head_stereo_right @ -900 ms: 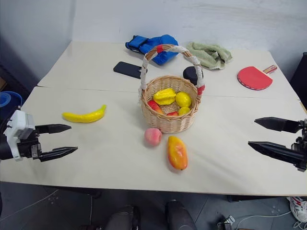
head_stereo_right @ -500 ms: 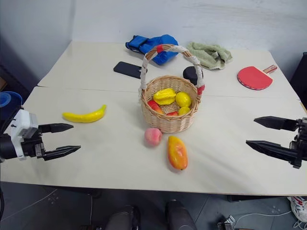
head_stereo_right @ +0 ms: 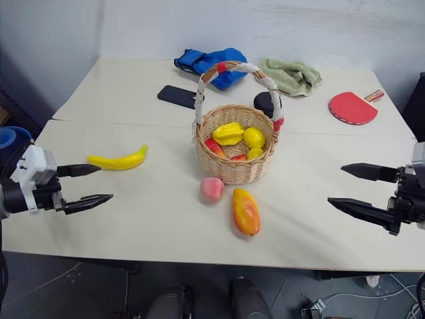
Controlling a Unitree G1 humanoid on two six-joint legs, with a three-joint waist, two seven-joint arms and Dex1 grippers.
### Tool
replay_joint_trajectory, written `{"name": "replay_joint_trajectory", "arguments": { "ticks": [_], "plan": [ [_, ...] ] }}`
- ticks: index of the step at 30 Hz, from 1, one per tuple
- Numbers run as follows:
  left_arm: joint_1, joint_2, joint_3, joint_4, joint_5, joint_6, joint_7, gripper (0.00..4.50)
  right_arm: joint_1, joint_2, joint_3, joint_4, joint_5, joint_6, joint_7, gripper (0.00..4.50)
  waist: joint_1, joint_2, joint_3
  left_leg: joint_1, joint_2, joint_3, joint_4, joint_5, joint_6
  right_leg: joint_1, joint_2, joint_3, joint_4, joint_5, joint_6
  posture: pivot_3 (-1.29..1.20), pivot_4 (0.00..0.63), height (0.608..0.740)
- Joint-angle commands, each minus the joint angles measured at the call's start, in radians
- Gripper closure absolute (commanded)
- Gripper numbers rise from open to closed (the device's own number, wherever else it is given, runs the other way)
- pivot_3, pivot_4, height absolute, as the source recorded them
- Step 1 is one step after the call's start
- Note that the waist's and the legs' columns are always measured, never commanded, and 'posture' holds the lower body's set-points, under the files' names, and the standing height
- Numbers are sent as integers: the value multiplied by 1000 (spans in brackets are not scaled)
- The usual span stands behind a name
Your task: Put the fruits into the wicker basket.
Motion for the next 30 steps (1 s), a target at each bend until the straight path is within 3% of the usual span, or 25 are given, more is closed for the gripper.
{"name": "replay_joint_trajectory", "arguments": {
  "ticks": [1,6,11,16,22,25,30],
  "plan": [
    [-116,50,-55,126,107,-111,21,36,-41,-2,8,-98,88,39,-47,0,0,0,0,0,0,0,0,0,0,0,0,0,1,0,0,0,150,740],
    [-382,64,-271,403,316,-363,-32,36,-93,5,84,-253,155,54,-140,0,3,0,0,0,0,0,0,0,0,-1,0,0,0,0,0,0,150,740],
    [-668,-27,-454,739,492,-544,-41,36,-180,17,183,-366,229,54,-264,0,5,0,0,-3,0,1,2,0,0,-3,0,0,1,0,0,0,150,740],
    [-821,-95,-557,996,608,-687,-42,36,-191,22,216,-393,235,46,-335,0,3,0,0,-5,0,2,4,0,0,-5,1,0,2,0,1,0,150,740],
    [-911,-148,-638,1180,714,-758,-34,36,-133,26,162,-422,244,44,-381,0,3,-1,0,-5,1,2,4,0,1,-6,1,0,4,0,1,0,150,740],
    [-946,-166,-657,1240,756,-755,9,638,-107,24,133,-434,258,43,-398,0,6,-1,0,-5,1,2,6,0,1,-6,1,0,5,0,1,0,150,740],
    [-970,-181,-659,1284,775,-763,0,2248,-79,21,106,-444,263,39,-412,0,6,-1,0,-5,1,2,7,0,1,-5,1,0,7,1,1,0,150,740]
  ]
}}
